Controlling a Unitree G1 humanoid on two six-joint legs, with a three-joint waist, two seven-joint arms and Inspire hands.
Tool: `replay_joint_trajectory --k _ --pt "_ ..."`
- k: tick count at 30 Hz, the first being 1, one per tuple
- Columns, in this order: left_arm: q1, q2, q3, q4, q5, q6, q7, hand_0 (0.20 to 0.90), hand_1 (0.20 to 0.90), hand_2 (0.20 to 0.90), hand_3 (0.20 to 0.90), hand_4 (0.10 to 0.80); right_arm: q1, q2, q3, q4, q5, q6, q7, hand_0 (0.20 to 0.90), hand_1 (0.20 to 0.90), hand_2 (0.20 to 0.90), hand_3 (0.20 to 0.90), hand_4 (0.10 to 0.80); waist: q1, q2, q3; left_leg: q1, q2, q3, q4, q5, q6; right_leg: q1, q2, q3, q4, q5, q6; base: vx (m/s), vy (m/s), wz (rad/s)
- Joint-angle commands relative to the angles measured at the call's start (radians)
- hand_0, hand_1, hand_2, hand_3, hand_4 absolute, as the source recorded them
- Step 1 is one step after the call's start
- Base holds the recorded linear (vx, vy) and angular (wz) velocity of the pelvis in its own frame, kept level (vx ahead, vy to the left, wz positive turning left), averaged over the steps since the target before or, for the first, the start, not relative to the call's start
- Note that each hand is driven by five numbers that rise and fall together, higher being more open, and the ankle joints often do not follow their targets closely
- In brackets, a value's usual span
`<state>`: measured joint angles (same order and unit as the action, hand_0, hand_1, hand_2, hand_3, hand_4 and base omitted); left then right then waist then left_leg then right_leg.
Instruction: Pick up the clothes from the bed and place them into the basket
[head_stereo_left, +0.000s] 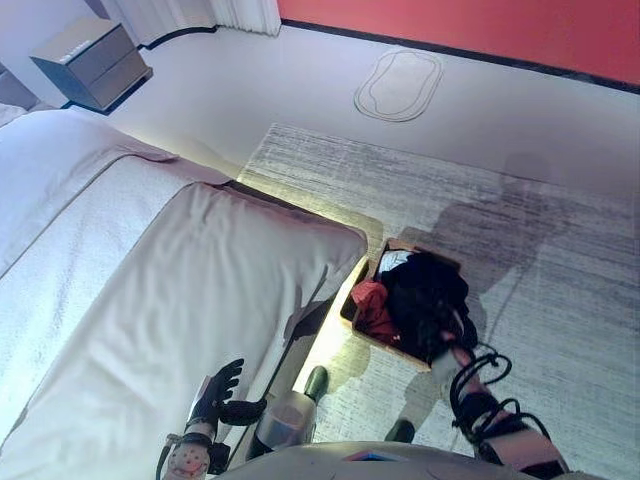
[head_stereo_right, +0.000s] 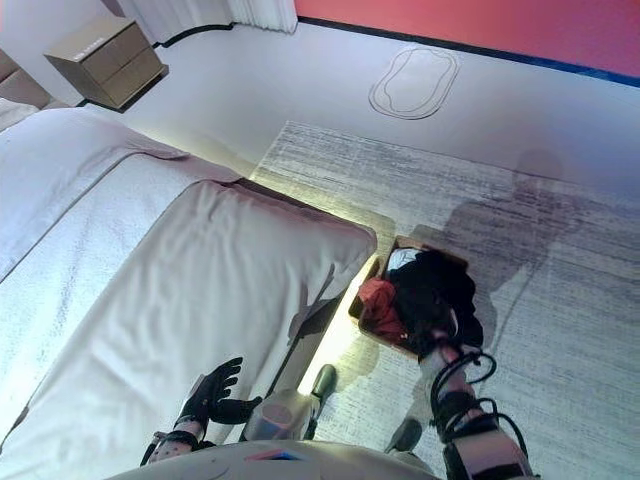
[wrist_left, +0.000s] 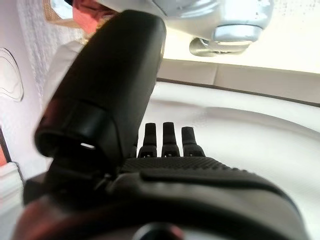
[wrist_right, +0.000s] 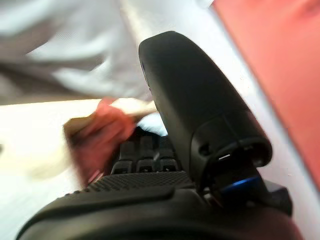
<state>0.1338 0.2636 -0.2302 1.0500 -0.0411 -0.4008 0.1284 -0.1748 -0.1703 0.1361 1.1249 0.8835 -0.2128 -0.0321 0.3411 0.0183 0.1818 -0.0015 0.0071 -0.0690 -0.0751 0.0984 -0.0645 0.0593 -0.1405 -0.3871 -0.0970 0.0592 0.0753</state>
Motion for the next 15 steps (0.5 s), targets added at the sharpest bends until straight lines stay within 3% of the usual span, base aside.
replay_joint_trajectory --k 1,9,15 --pt "-0.033 0.008 0.003 0.007 -0.047 -0.057 0.008 0.900 0.900 0.900 0.900 0.800 0.031 -0.049 0.008 0.040 -0.114 -0.045 0.061 0.900 0.900 0.900 0.900 0.800 -0.034 0.002 -0.076 -0.056 -0.006 0.015 0.010 -0.029 -0.004 0.066 0.016 -0.064 0.052 -0.085 0.010 -0.087 -0.020 -0.17" --pt "-0.082 -0.021 0.000 0.021 -0.069 -0.003 0.003 0.900 0.900 0.900 0.900 0.800 0.153 -0.028 -0.020 0.160 -0.313 0.042 0.065 0.900 0.900 0.900 0.900 0.800 -0.155 -0.017 -0.078 0.002 0.020 0.098 0.001 -0.049 0.002 0.059 0.032 0.033 0.054 -0.073 0.014 -0.098 -0.012 -0.30" --pt "-0.116 -0.020 -0.016 0.054 -0.067 0.031 -0.023 0.900 0.900 0.900 0.900 0.800 0.187 -0.035 -0.039 0.169 -0.317 0.081 0.106 0.900 0.900 0.900 0.900 0.800 -0.227 -0.024 -0.078 0.035 0.039 0.158 -0.005 -0.065 0.003 0.047 0.041 0.091 0.073 -0.079 0.018 -0.077 0.008 -0.41"
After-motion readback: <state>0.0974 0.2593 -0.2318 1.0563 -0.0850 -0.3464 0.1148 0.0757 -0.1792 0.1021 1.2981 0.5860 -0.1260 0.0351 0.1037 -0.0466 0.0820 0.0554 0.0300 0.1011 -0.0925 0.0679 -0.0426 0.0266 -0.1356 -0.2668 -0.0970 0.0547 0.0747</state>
